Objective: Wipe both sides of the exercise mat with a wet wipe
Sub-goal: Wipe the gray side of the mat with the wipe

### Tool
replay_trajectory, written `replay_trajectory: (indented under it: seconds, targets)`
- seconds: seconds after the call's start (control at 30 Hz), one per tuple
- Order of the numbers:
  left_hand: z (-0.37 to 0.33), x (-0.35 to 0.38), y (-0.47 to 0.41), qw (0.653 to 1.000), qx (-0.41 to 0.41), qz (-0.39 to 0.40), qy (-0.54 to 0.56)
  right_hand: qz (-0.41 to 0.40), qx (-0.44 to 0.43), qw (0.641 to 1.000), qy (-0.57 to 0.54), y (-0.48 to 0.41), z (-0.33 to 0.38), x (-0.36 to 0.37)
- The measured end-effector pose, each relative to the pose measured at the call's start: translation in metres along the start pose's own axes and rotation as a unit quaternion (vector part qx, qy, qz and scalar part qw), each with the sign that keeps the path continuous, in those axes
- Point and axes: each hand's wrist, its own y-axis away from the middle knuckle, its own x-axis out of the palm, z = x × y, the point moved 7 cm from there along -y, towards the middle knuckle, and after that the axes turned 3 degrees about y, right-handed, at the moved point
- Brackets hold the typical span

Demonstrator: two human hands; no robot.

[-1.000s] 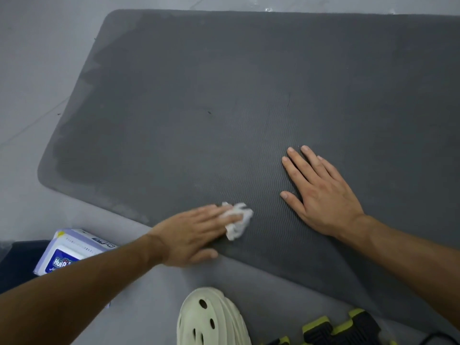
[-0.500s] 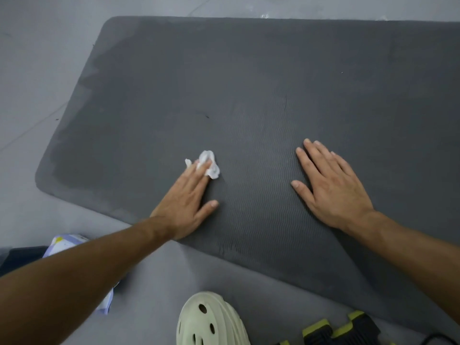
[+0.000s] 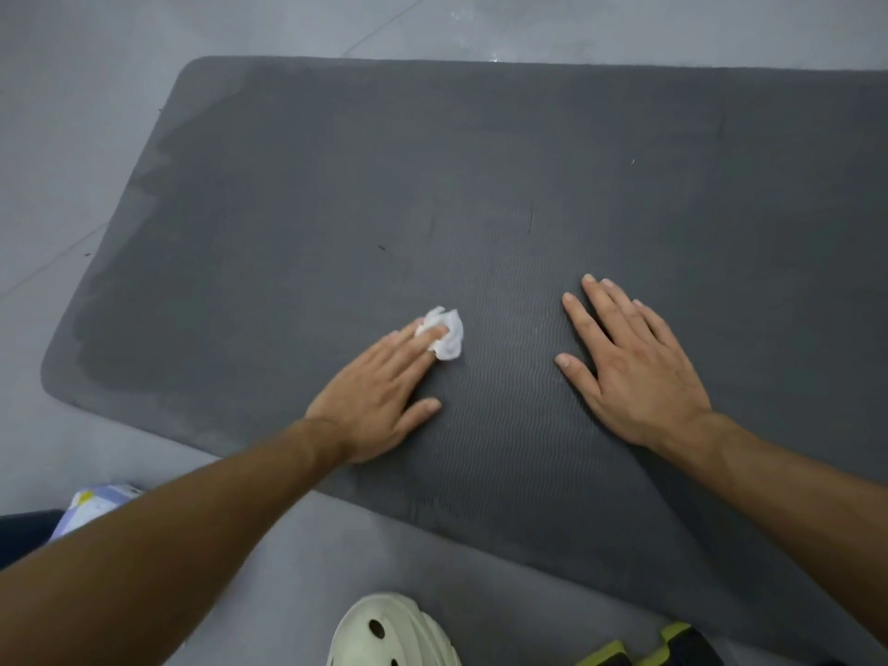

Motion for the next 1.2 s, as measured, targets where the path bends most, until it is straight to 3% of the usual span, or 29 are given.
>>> replay_trajectory:
  seconds: [0.1, 0.17, 0.23, 0.43, 0.67, 0.8, 0.87, 1.0, 1.13, 1.2]
  targets:
    - [0.044, -0.013, -0.008, 0.996, -0.086, -0.029, -0.017, -0.001, 0.014, 1.0, -0.004, 0.001, -0.005, 0.0]
    - [0.07, -0.019, -0.012, 0.981, -0.188, -0.047, 0.018, -0.003, 0.039, 0.999, -0.012, 0.002, -0.015, 0.0]
    - [0.076, -0.017, -0.017, 0.968, -0.239, -0.051, 0.055, -0.002, 0.056, 0.998, -0.013, 0.003, -0.025, 0.0]
    - [0.011, -0.009, -0.046, 0.981, -0.158, -0.078, 0.081, -0.002, 0.059, 0.998, -0.013, 0.006, -0.029, 0.002]
    - [-0.096, 0.006, -0.05, 0.998, 0.063, 0.004, 0.025, -0.013, 0.066, 0.998, -0.012, 0.007, -0.029, 0.0]
    - [-0.104, 0.01, -0.053, 0.995, 0.103, 0.014, 0.005, -0.009, 0.061, 0.998, -0.012, 0.006, -0.029, 0.0]
    - [-0.074, 0.004, -0.059, 0.998, 0.059, -0.007, 0.033, -0.003, 0.059, 0.998, -0.014, 0.005, -0.03, 0.001]
    - [0.008, -0.016, -0.07, 0.992, -0.105, -0.058, 0.044, 0.013, 0.049, 0.998, -0.021, 0.006, -0.032, 0.002]
    - [0.061, -0.029, -0.071, 0.96, -0.242, -0.122, 0.072, 0.028, 0.039, 0.999, -0.025, 0.01, -0.038, 0.0]
    - [0.062, -0.027, -0.073, 0.95, -0.266, -0.129, 0.102, 0.033, 0.043, 0.998, -0.025, 0.015, -0.042, -0.002]
